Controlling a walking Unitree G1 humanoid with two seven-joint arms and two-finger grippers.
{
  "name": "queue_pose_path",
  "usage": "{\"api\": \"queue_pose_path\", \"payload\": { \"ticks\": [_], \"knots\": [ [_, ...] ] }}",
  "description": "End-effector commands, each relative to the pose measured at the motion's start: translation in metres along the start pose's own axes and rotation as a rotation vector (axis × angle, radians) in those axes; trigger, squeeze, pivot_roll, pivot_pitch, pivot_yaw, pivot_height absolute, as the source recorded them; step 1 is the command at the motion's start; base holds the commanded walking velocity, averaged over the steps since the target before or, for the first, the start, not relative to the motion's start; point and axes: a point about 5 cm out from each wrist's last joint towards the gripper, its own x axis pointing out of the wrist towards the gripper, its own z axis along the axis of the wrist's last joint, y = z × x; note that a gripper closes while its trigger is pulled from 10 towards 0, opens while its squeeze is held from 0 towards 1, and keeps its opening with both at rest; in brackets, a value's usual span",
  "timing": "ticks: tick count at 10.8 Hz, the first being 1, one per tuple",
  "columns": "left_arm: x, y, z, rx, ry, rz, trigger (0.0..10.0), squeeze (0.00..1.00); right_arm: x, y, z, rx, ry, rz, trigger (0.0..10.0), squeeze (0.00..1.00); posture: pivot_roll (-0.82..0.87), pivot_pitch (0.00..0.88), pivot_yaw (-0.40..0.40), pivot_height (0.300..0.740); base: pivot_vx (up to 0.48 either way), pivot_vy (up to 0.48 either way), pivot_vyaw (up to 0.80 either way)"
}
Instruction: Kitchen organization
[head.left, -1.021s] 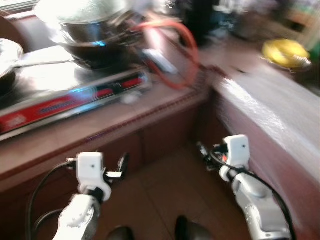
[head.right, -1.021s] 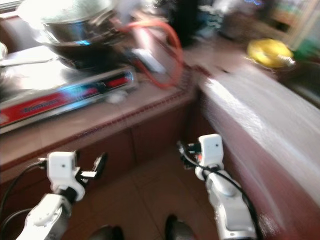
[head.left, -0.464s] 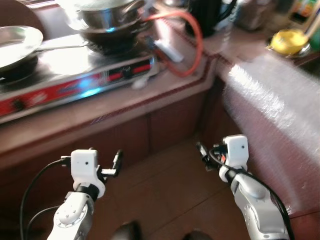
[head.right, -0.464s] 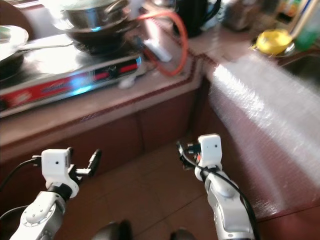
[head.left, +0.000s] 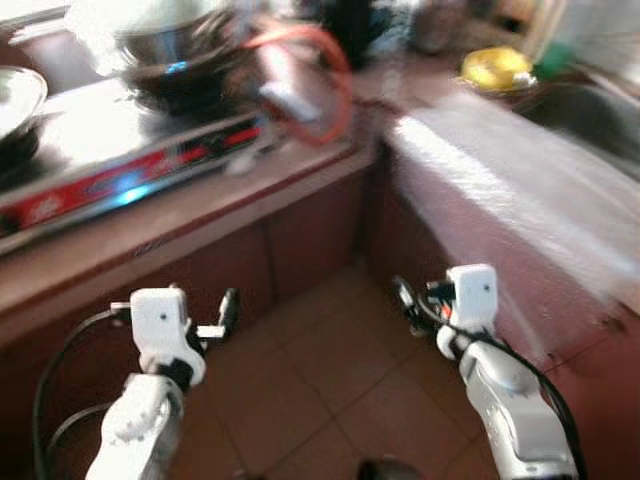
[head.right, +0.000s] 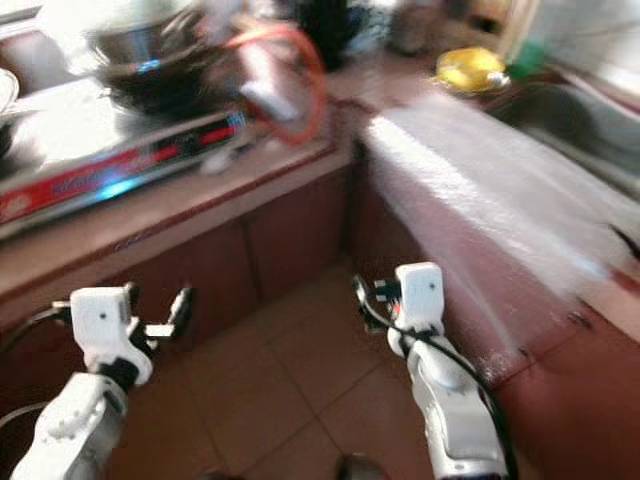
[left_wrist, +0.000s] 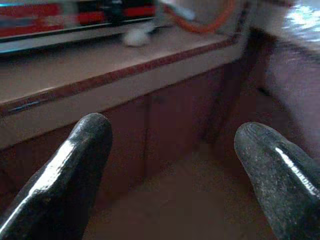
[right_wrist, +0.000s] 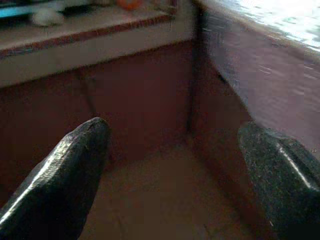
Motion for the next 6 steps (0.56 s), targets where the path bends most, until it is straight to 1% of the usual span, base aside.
{"api": "queue_pose_path", "payload": {
  "ticks": [1,3,6],
  "knots": [
    [0.0,0.001,0.0,0.007,0.002,0.006,10.0,0.0,-0.001,-0.002,0.0,0.003,0.002,-0.018,10.0,0.0,-0.09,0.171,0.008,0.74,0.0,0.0,-0.79],
    [0.003,0.0,0.002,0.004,-0.02,0.02,10.0,0.0,0.0,-0.006,0.006,-0.004,-0.013,-0.031,10.0,0.0,-0.11,0.164,0.006,0.74,0.0,0.0,-0.79],
    [0.007,0.005,0.007,0.032,-0.06,0.036,10.0,0.0,0.001,-0.003,0.013,-0.013,-0.047,-0.035,10.0,0.0,-0.12,0.16,0.011,0.74,0.0,0.0,-0.78]
  ]
}}
